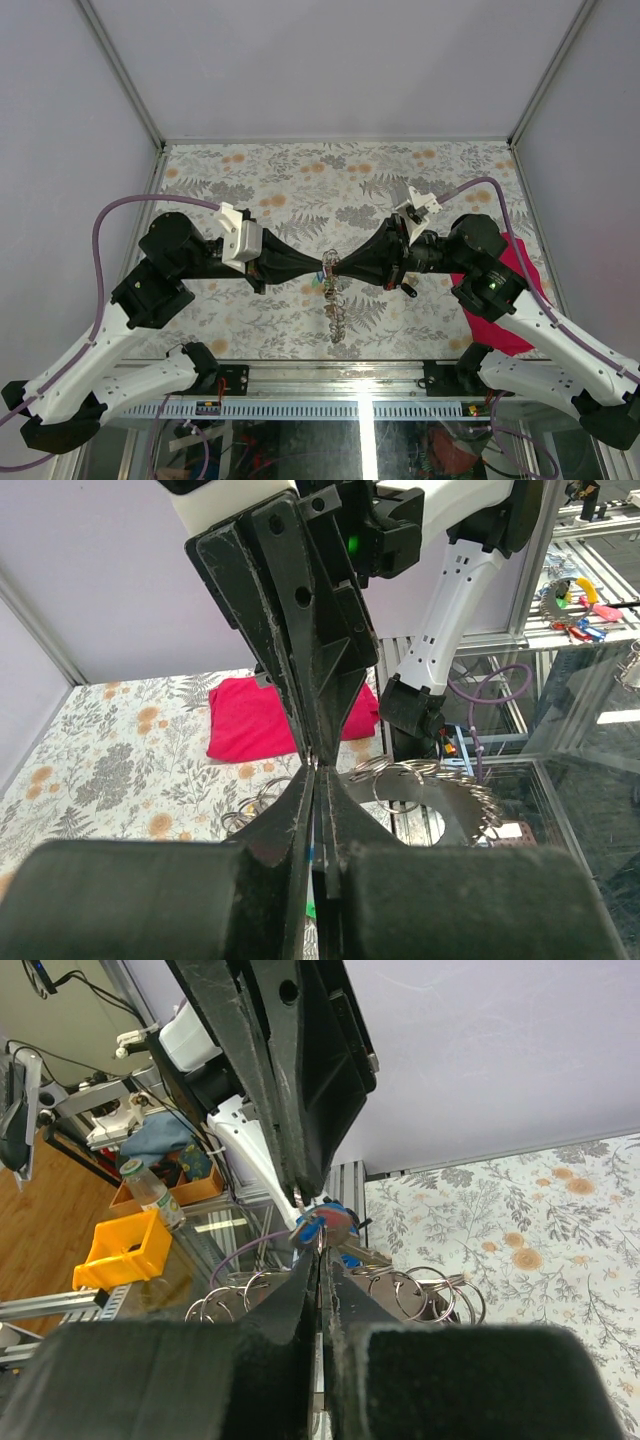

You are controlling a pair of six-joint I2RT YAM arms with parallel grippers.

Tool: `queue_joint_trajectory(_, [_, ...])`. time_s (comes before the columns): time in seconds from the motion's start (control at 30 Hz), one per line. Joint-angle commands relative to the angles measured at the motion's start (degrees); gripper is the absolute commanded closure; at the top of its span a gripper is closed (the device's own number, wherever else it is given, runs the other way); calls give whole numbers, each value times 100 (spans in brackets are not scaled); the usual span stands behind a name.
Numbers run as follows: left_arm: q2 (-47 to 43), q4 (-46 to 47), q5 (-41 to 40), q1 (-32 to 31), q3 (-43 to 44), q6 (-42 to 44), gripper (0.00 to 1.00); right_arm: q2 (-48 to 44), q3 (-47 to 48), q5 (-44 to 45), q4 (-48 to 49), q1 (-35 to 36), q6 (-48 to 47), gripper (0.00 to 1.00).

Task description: Put the keys on the keyring

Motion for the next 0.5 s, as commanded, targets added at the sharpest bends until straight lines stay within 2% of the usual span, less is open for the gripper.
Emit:
queue_joint_trajectory(0.0, [-9, 13, 185, 31, 190, 73, 100, -127, 234, 281, 410, 17, -18, 100])
queue_joint_trajectory(0.47, [11, -45, 129, 30, 197, 101, 100, -286, 162, 359, 517, 17, -57, 100])
